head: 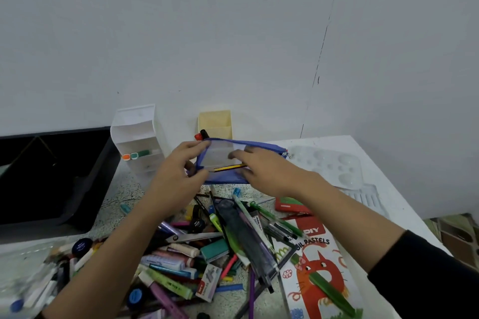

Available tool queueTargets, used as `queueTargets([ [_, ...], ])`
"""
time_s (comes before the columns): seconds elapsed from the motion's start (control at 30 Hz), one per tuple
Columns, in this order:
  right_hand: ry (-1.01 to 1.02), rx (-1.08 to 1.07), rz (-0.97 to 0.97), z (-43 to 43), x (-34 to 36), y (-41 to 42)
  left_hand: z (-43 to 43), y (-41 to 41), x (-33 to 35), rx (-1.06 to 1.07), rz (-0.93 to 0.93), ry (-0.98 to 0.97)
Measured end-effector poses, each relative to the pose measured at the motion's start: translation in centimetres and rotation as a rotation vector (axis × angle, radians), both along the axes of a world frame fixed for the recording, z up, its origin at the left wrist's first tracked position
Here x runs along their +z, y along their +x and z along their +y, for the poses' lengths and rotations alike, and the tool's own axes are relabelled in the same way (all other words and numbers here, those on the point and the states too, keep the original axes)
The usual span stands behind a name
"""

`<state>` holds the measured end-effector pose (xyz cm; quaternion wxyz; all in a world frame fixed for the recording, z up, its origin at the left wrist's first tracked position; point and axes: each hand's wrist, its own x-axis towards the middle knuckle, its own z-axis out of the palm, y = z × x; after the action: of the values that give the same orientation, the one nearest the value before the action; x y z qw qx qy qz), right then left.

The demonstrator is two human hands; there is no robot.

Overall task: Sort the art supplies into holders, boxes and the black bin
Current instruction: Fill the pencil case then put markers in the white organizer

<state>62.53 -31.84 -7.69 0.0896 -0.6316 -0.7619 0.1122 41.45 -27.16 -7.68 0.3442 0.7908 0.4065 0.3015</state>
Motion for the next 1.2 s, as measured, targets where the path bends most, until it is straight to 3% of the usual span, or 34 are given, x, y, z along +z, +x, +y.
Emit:
queueTargets([
  [0.07,0.077,-0.013,0.093,-0.3,0.5,0.2,0.1,-0.2,-0.2,-0.026,0.023,0.008],
  [0.2,0.422,0.0,0.531,-2.7,1.5,0.5,0.4,-0.3,-0.8,-0.02,0.015,-0.019],
  [0.27,0.543,-0.068,0.603,-4.2,1.1,1.1,0.5,-0.4,-1.0,-0.002,0.005,-0.04],
  [0.33,0.537,-0.15,0.65,-5.3,0.0,2.3,0.7,-0.6,-1.2,0.016,-0.007,-0.052],
  [0.43,0.336,-0.219,0.622,-6.5,-2.3,4.1,1.0,-0.7,-1.7,0.023,0.001,-0.063],
  [0.63,-0.055,-0.276,0.266,-7.6,-6.6,5.5,0.7,-0.7,-2.5,0.053,0.017,-0.071],
  [0.83,-0.035,-0.219,0.055,-6.9,-8.6,2.2,0.0,-0.2,-2.5,0.063,0.028,-0.062],
  [0.93,-0.029,-0.267,0.123,-6.5,-8.9,2.1,-0.1,-0.2,-2.3,0.07,0.026,-0.053],
  [1.03,0.112,-0.299,0.252,-6.7,-7.3,2.4,-0.1,-0.7,-2.3,0.083,0.016,-0.038],
  [1.2,0.288,-0.153,0.618,-6.3,-1.1,0.7,-0.2,-1.7,-2.3,0.106,0.024,-0.031],
])
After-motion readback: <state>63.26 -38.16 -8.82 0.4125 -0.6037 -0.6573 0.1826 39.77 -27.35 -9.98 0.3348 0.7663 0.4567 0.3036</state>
